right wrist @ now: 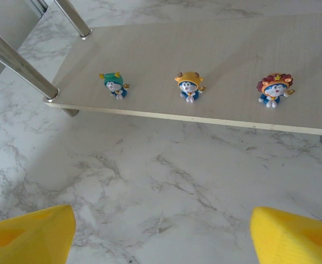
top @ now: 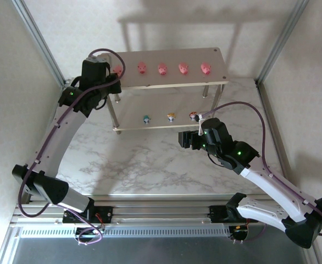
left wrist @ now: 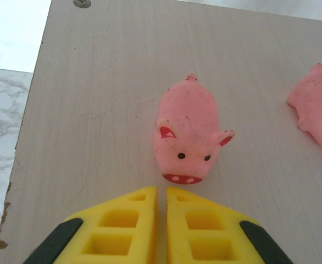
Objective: Place and organize the plastic toys onto the shelf
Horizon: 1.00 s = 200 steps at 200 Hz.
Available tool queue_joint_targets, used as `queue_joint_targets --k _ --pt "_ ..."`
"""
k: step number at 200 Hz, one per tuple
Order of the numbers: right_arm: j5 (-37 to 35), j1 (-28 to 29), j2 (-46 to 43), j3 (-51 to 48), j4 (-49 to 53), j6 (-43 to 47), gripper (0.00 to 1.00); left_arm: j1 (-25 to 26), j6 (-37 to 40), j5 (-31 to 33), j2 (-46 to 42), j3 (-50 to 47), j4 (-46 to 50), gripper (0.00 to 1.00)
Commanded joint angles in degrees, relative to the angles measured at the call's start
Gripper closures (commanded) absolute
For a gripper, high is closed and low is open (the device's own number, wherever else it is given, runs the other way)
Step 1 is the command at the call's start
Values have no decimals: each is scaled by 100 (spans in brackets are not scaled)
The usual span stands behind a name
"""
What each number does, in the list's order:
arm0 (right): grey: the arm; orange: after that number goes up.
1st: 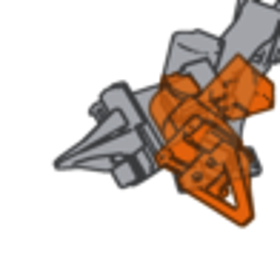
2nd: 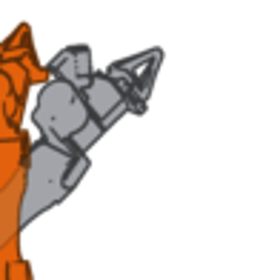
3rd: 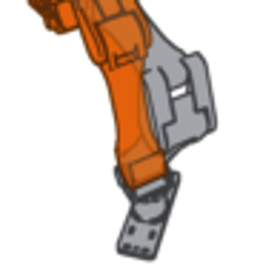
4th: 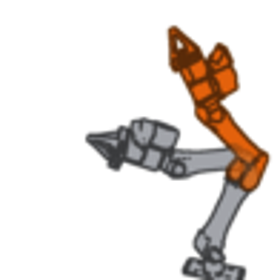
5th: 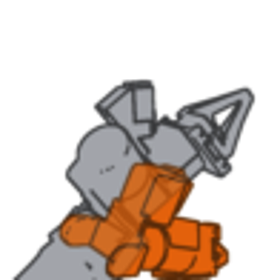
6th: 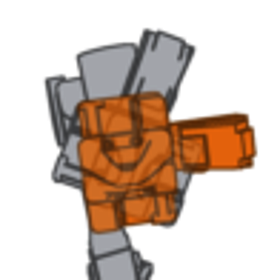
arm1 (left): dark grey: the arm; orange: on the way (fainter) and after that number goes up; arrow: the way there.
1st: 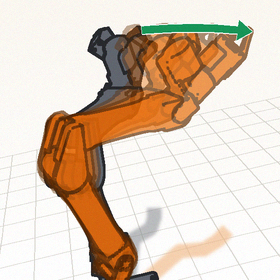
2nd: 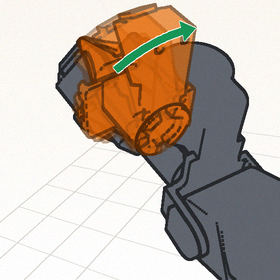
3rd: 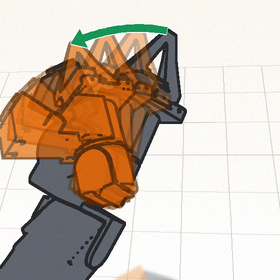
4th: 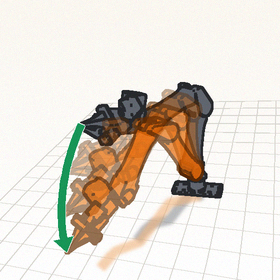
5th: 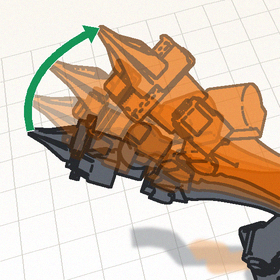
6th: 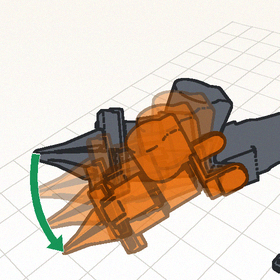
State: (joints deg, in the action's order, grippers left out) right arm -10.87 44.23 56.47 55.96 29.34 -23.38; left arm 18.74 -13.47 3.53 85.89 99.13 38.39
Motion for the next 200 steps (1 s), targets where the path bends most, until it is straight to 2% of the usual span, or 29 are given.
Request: queue_joint_targets --k 1,156,200 --pt "-150 -28 22 -33 -95 -35 17 -72 77 -80 60 -26 -113 88" --pt "-220 -37 22 2 -17 -13 17 -125 99 -80 231 73 -240 87" --pt "-290 -50 5 88 138 83 16 -125 73 28 -196 36 -267 81"
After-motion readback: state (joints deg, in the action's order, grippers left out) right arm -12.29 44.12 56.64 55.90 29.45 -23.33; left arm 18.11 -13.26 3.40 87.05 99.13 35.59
